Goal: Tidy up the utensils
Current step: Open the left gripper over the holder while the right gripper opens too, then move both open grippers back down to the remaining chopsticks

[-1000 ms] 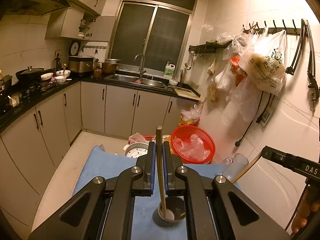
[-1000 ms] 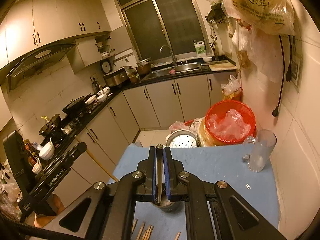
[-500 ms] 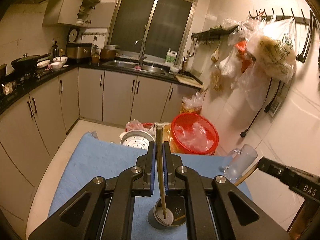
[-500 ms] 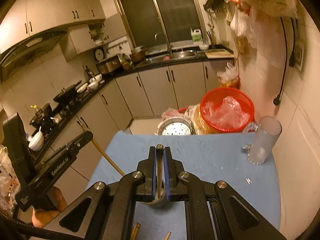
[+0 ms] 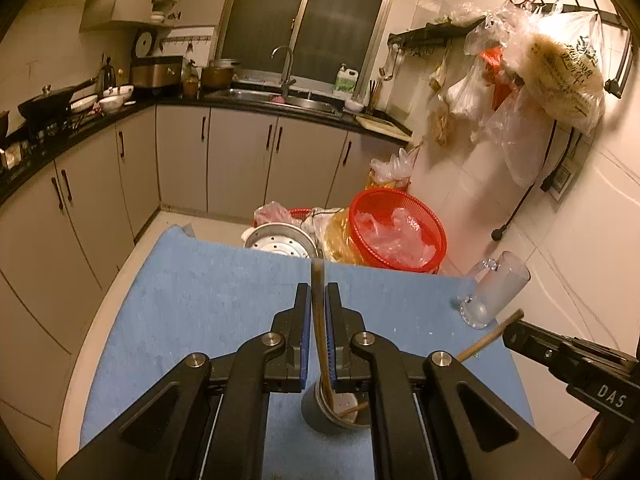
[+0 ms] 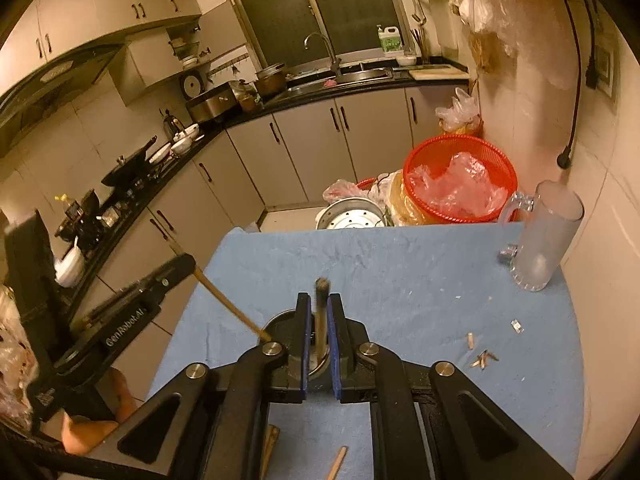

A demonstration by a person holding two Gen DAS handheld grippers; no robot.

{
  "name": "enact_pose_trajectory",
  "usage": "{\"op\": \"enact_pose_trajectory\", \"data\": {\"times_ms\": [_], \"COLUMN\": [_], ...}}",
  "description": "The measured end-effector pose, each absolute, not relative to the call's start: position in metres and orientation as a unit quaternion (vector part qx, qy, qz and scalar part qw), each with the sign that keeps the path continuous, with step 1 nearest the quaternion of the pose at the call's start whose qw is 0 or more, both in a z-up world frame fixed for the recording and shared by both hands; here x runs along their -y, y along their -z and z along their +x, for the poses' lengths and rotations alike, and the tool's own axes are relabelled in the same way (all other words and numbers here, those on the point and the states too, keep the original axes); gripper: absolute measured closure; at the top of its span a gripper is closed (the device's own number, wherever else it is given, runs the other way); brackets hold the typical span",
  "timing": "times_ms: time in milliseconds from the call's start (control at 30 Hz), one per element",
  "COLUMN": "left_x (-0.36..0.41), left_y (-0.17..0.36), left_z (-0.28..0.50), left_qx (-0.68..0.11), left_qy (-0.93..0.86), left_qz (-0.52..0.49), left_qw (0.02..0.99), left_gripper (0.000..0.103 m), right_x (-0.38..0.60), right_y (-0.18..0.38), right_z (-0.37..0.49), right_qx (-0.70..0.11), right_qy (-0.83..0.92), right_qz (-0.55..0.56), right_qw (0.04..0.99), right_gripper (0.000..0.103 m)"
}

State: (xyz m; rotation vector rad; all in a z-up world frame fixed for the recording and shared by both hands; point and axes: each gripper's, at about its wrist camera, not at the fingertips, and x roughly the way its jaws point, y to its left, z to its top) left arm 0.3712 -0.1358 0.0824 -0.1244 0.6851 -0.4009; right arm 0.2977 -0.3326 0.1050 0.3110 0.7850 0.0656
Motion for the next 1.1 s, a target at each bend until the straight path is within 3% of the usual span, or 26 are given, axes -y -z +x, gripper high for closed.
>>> {"op": "enact_pose_trajectory", "data": {"times_ms": [67,167,333,400,467,667,900,1100], "left_x": [0.133,0.127,0.106,0.090,0.072,0.021,-0.023,-0.040], "left_y": [-0.082,-0.085,-0.094,-0.092,-0.085,-0.032,0.034,0.049], "left_z": [0.371,0.366,0.348,0.335,0.318,0.258,0.215,0.212], "left_qx": [-0.337,-0.332,-0.326,-0.330,-0.333,-0.358,-0.426,-0.454], "left_qy": [0.193,0.189,0.184,0.186,0.196,0.159,0.113,0.090], "left_qz": [-0.065,-0.072,-0.077,-0.085,-0.095,-0.090,-0.123,-0.126], "left_qw": [0.919,0.921,0.924,0.922,0.917,0.916,0.889,0.878], "left_gripper": [0.090,0.066,0.056,0.040,0.028,0.024,0.024,0.024], "right_x": [0.335,0.336,0.340,0.341,0.341,0.339,0.327,0.326], "right_y": [-0.105,-0.107,-0.111,-0.109,-0.102,-0.054,-0.001,0.005], "right_z": [0.295,0.289,0.263,0.243,0.221,0.161,0.143,0.141], "right_qx": [-0.382,-0.379,-0.367,-0.361,-0.356,-0.352,-0.417,-0.434], "right_qy": [-0.026,-0.021,-0.018,-0.022,-0.030,-0.033,-0.028,-0.030], "right_qz": [0.155,0.157,0.160,0.164,0.176,0.210,0.212,0.218], "right_qw": [0.911,0.912,0.916,0.918,0.918,0.912,0.883,0.873], "right_gripper": [0.079,0.077,0.062,0.057,0.046,0.028,0.028,0.030]}}
